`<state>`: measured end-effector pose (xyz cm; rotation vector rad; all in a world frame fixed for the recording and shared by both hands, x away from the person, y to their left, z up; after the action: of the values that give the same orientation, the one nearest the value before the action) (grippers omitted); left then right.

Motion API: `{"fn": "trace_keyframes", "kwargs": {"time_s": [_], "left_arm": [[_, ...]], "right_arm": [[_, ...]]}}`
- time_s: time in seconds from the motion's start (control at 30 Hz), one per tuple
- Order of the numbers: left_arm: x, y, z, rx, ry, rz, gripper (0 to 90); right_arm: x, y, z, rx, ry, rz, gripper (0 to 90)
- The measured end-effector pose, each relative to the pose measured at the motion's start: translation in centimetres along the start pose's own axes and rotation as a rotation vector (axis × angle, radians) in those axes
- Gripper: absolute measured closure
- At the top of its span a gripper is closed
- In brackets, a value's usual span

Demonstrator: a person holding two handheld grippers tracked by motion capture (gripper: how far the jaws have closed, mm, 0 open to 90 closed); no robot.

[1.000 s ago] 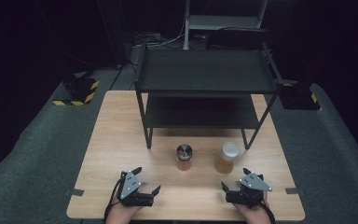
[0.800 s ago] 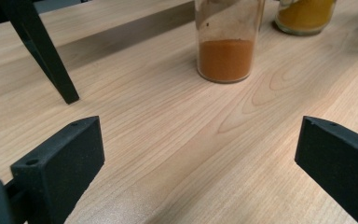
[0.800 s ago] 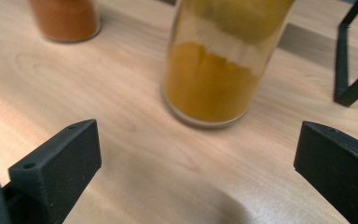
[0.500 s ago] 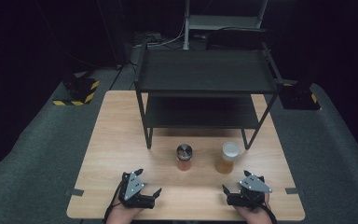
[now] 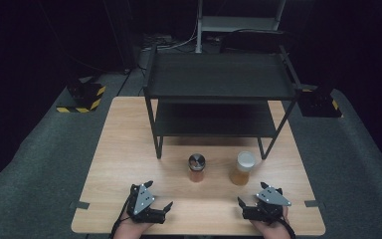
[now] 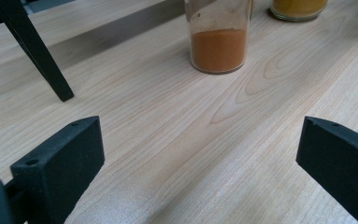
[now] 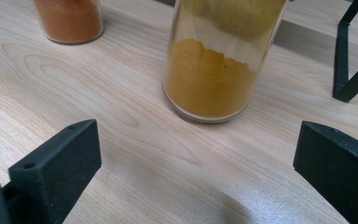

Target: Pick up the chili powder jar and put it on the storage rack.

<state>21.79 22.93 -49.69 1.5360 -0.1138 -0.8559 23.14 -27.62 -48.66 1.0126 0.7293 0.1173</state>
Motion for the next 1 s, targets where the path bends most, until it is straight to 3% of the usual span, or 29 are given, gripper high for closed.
{"fn": "trace_keyframes", "kwargs": {"time_s": [0.47, 0.67, 0.8, 1.0], "left_arm": [[0.0, 0.0, 0.0, -0.005, 0.001, -0.001, 1.1], [-0.12, -0.15, -0.18, -0.017, -0.001, 0.013, 1.0], [-0.21, -0.17, -0.38, -0.05, -0.013, 0.014, 1.0], [-0.66, 0.13, -0.29, -0.054, -0.025, 0.042, 0.8]], "right_arm": [[0.01, 0.05, -0.09, 0.0, -0.007, -0.004, 0.0], [0.0, 0.0, 0.03, 0.008, -0.004, -0.002, 0.1], [-0.01, -0.02, 0.07, 0.009, -0.002, -0.001, 0.1], [-0.05, -0.08, 0.12, 0.013, -0.001, 0.004, 0.0]]}}
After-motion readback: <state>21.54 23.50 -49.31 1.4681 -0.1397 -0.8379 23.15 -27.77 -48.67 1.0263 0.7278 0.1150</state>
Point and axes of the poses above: each handheld gripper's, and its own axes: x roughly forward along the jaws, y roughly out of its top, z roughly to its right, the point moved 4 cm from there along x, roughly forward along the jaws, and after that the axes turned 13 degrees about -x, right-handed, at the moved point
